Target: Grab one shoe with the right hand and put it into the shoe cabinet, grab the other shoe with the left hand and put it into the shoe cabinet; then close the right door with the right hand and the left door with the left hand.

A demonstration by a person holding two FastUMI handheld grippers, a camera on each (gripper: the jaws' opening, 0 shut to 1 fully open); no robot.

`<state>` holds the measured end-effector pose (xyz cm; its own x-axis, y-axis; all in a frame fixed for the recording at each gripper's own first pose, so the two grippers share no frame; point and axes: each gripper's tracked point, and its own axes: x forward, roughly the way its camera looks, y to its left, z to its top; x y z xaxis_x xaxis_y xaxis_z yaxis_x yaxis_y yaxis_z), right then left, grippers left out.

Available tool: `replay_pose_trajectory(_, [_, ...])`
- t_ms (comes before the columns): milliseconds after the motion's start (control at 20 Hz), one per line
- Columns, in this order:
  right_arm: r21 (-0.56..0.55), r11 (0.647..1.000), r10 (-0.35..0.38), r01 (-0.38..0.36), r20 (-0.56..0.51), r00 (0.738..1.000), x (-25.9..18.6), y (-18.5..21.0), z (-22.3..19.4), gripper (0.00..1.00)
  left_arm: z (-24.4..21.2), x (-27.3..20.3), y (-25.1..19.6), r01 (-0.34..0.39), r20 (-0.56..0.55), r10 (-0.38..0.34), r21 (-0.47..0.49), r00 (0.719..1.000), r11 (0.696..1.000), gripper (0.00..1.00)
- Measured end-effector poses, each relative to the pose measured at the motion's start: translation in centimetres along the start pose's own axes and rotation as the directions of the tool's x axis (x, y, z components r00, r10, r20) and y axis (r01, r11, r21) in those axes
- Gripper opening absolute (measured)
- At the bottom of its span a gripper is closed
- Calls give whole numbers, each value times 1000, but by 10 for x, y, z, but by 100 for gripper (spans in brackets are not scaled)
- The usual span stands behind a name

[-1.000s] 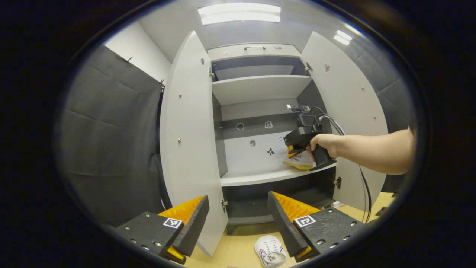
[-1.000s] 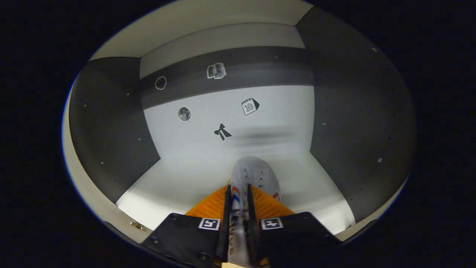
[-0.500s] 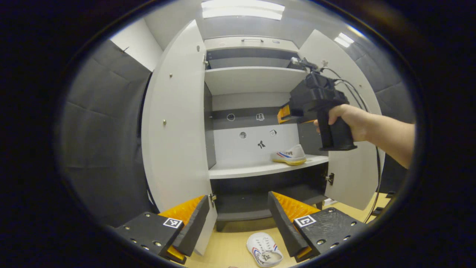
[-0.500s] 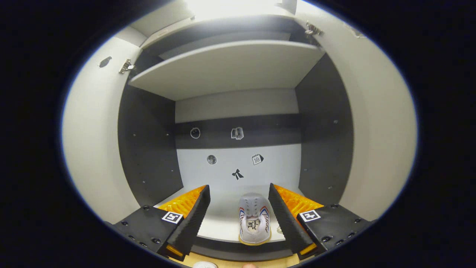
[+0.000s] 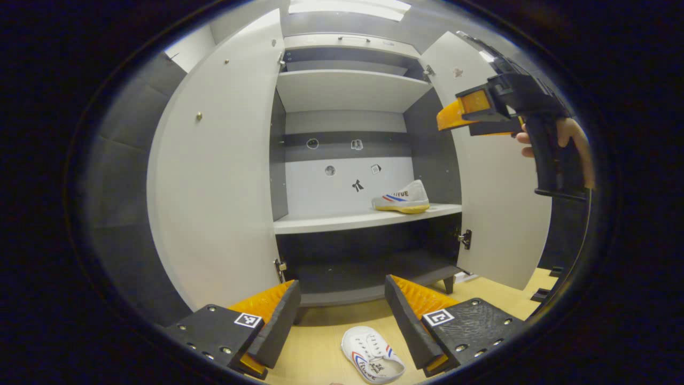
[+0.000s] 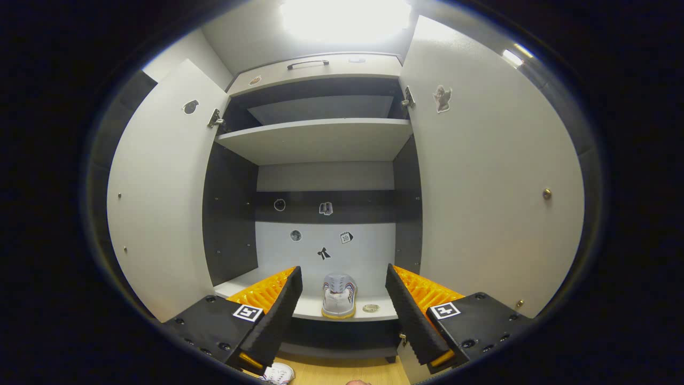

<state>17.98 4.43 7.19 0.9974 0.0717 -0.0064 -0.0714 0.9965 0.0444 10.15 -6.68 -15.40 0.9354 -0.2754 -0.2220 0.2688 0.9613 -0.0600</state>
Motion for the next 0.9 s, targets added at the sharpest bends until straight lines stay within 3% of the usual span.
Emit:
replay_pose_trajectory(250, [-9, 1000, 1, -1, 12, 1000, -49, -8, -30, 98, -52, 13, -11, 6, -102, -7, -17, 995, 1000, 93])
replay_pose_trajectory(450, [-2, 1000, 0, 0, -23, 1000, -83, -12, -57, 98, -110, 25, -11, 2, -225, -8, -28, 974, 1000, 94])
replay_pose_trajectory(600, [13, 1000, -13, 14, -78, 997, -96, -21, -77, 98, -155, 35, -11, 26, -339, -24, 0, 940, 1000, 94])
replay_pose_trajectory(900, [5, 999, -48, 49, -132, 990, -111, -42, -91, 98, -179, 42, -7, 34, -513, -40, -21, 858, 999, 93])
